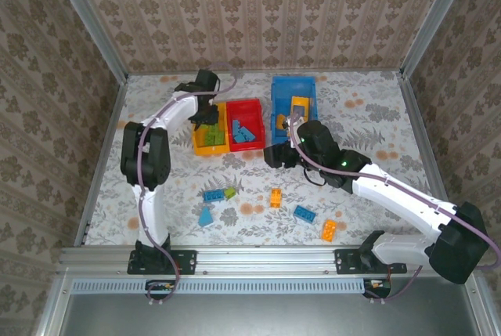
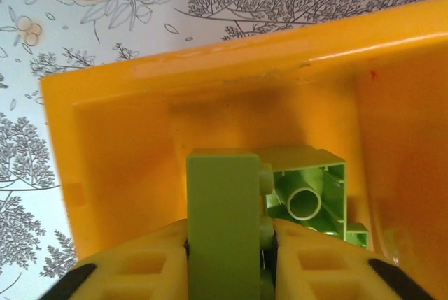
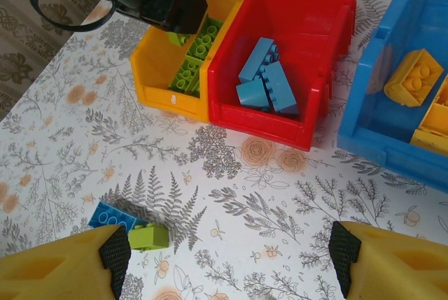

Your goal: Sort the legos into containers by color

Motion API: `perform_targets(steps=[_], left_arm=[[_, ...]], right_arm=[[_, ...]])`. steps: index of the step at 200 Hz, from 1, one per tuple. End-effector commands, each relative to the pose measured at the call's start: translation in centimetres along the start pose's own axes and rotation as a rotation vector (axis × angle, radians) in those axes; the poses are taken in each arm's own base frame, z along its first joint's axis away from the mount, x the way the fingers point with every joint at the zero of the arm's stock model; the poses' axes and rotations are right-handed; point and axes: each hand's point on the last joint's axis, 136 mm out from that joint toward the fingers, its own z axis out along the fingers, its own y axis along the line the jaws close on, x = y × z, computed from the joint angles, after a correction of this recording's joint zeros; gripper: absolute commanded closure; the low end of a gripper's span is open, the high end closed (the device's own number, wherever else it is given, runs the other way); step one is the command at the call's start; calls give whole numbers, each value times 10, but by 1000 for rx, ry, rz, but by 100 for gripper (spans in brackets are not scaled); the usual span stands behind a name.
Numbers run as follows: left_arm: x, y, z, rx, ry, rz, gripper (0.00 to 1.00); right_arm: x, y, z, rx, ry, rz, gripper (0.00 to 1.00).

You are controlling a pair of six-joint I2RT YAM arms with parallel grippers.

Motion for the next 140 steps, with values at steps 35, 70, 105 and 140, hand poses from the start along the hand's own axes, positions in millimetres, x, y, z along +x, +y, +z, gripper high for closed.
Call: perform_targets(steps=[35, 70, 105, 140], left_arm=[[3, -15, 0, 67, 22, -15, 40], [-2, -12, -21, 68, -25, -41, 40], [-8, -11, -60, 67, -115, -53, 43], [11, -21, -100, 108, -172, -44, 42]], right_arm=[[-3, -1, -12, -9, -20, -2, 21], [-2, -2, -13, -10, -20, 3, 20], [0, -6, -17, 5, -20, -1, 21], [21, -30, -31, 111, 31, 26, 21]])
